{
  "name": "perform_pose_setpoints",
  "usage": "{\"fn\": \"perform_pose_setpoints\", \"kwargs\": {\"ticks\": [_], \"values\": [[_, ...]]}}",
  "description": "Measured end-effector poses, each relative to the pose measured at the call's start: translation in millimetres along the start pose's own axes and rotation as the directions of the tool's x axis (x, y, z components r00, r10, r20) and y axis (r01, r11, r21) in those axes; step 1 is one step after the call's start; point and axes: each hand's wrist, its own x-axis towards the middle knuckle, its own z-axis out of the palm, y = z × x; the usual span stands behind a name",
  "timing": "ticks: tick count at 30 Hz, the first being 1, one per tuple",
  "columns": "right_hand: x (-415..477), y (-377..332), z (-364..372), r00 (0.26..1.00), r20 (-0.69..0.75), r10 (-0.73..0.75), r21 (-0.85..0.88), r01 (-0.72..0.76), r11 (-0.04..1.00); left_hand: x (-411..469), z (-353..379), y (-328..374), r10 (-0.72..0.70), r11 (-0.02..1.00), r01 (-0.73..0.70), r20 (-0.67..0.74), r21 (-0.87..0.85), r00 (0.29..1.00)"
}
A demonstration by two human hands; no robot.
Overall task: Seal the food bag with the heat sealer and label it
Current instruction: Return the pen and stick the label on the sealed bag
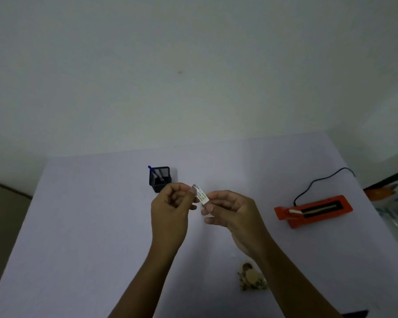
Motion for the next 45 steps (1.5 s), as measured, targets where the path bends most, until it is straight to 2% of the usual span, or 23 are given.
{"fn": "perform_pose_setpoints", "kwargs": {"ticks": [3, 6, 12, 17, 24, 27, 30, 35, 37, 41, 45], "values": [[-8, -8, 8, 0.997, -0.036, -0.061, -0.013, 0.061, 0.998, -9, 0, 12, -0.003, 0.998, 0.002, -0.019, -0.061, 1.0], [-17, -16, 11, 0.995, -0.064, -0.081, 0.045, 0.084, 0.995, -20, 0, 18, 0.003, 0.996, -0.007, -0.043, -0.094, 0.999], [-33, -24, 16, 0.993, -0.053, -0.11, 0.118, 0.115, 0.986, -37, -3, 23, 0.04, 0.986, -0.059, -0.118, -0.155, 0.992], [-38, -24, 24, 0.985, -0.078, -0.153, 0.107, 0.16, 0.981, -43, -2, 27, 0.03, 0.981, -0.056, -0.143, -0.185, 0.989], [-43, -24, 25, 0.98, -0.073, -0.186, 0.102, 0.193, 0.976, -48, -6, 32, 0.003, 0.976, -0.026, -0.106, -0.218, 0.994], [-45, -26, 23, 0.973, -0.086, -0.215, 0.046, 0.22, 0.974, -49, -7, 30, 0.014, 0.991, -0.025, -0.087, -0.128, 0.996], [-47, -26, 20, 0.967, -0.104, -0.233, -0.012, 0.233, 0.972, -50, -9, 30, 0.112, 0.993, -0.108, -0.085, 0.055, 0.99], [-50, -25, 16, 0.968, -0.1, -0.229, -0.046, 0.226, 0.973, -54, -15, 34, 0.148, 0.981, -0.162, 0.136, 0.105, 0.98], [-51, -23, 14, 0.971, -0.09, -0.222, -0.055, 0.218, 0.974, -56, -18, 30, 0.139, 0.975, -0.165, 0.175, 0.147, 0.975], [-50, -11, 13, 0.981, -0.104, -0.162, -0.049, 0.157, 0.986, -51, -22, 13, 0.092, 0.973, -0.126, 0.179, 0.192, 0.98], [-39, 19, 9, 0.99, -0.143, 0.007, 0.035, -0.002, 0.999, -48, -27, -5, 0.074, 0.965, -0.094, 0.088, 0.246, 0.993]]}}
